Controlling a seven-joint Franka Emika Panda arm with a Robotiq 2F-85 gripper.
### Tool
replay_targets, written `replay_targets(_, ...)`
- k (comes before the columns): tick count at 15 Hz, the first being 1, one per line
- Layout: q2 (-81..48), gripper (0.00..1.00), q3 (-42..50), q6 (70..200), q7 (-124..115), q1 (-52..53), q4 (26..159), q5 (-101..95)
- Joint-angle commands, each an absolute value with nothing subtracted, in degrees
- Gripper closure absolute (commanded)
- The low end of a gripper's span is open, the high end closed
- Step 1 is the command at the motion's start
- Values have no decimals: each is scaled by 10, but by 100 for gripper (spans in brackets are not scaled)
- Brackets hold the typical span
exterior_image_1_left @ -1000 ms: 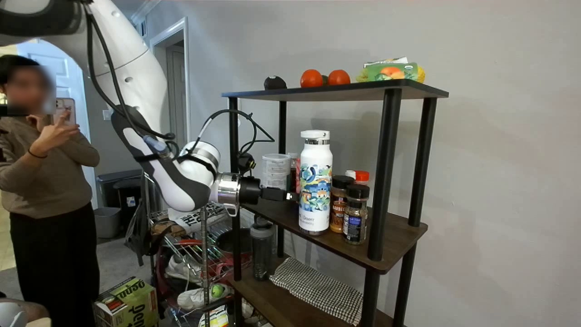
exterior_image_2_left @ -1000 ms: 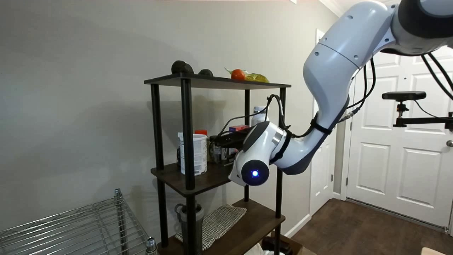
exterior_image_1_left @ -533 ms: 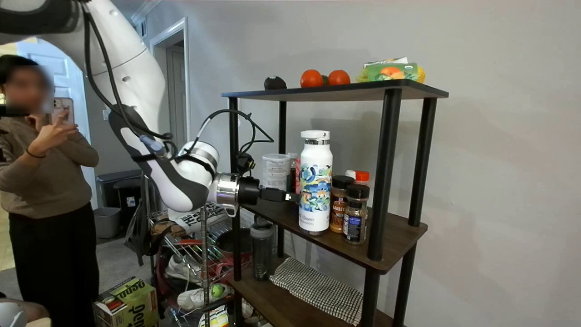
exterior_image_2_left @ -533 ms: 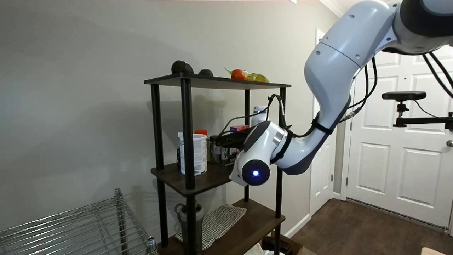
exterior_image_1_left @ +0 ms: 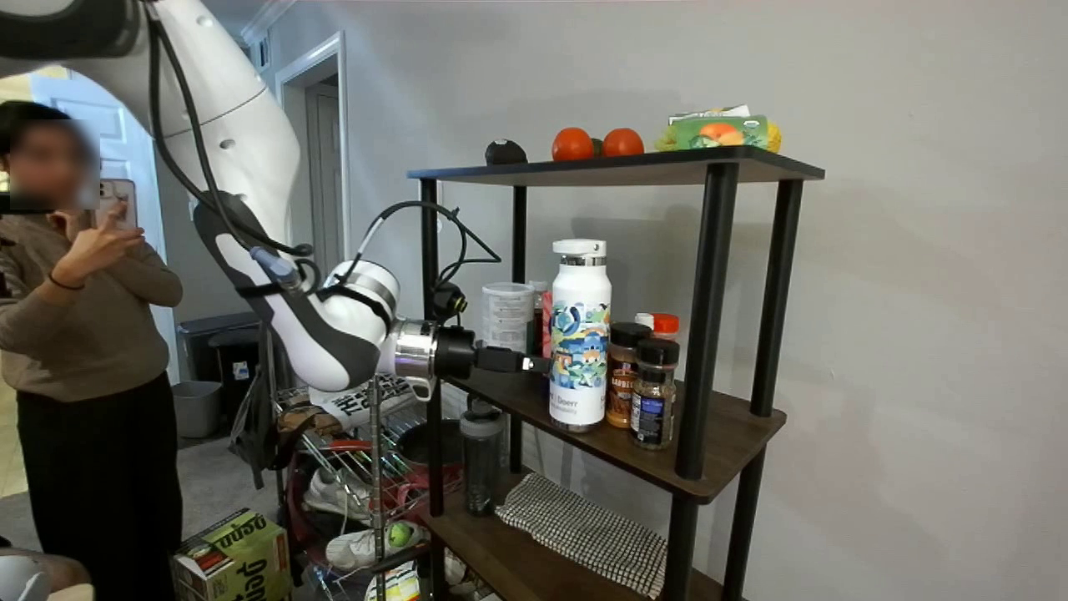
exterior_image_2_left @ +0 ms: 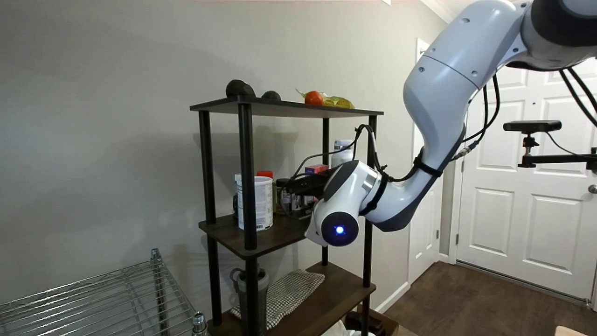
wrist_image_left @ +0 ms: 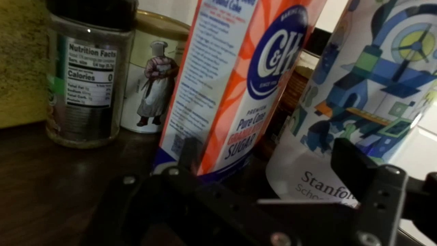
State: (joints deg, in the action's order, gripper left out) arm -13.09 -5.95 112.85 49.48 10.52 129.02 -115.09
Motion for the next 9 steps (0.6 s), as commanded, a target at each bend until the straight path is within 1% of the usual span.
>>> replay_targets(1,-108,0,-67,1119,514,101,1312,-1133)
replay_targets(9,-98,0,-87,1140,480,109,1316,-1149)
